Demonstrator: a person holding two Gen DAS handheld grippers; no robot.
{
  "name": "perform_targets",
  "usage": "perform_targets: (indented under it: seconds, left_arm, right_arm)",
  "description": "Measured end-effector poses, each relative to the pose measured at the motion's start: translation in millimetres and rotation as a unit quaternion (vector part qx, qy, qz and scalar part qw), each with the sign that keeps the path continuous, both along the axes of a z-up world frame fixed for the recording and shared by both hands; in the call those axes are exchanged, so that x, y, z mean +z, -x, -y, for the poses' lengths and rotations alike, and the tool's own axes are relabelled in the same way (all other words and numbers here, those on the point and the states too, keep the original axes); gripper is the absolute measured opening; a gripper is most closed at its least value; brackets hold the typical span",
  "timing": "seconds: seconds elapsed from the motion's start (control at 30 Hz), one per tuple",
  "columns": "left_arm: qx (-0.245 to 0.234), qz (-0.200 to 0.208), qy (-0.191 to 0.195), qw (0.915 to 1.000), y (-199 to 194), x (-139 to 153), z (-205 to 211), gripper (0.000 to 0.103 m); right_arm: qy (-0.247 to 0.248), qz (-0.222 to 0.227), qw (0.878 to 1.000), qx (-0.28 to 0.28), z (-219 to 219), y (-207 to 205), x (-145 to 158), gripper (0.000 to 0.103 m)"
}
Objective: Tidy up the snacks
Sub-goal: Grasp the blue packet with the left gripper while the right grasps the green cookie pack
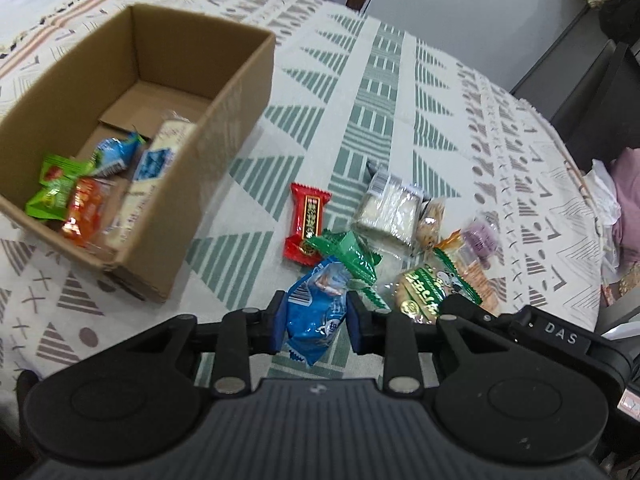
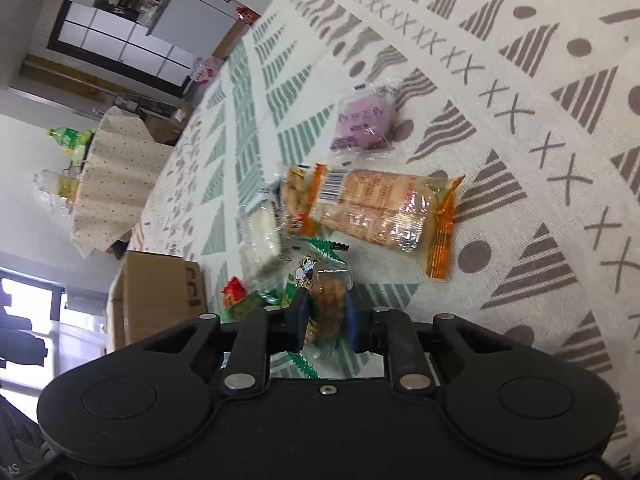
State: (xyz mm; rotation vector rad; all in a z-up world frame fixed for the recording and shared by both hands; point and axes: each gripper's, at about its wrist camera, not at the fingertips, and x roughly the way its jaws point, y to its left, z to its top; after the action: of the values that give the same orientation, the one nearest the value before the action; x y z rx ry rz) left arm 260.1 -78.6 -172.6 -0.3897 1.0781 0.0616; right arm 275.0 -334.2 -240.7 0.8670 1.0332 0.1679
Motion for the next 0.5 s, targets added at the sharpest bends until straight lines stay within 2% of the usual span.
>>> perform_targets:
  seconds: [0.4, 0.5]
  left_arm:
    - [0.008, 0.033, 0.003, 0.9994, 18, 38, -17, 0.029]
    - [0.010, 0.044, 0.006, 0.9990, 19, 47, -23, 0.029]
  right_arm:
    - [-0.030, 0.044, 0.999, -0.008, 2, 30, 28, 0.019]
    - [-0.024, 0.055, 0.998, -0.009, 1, 34, 38, 0.019]
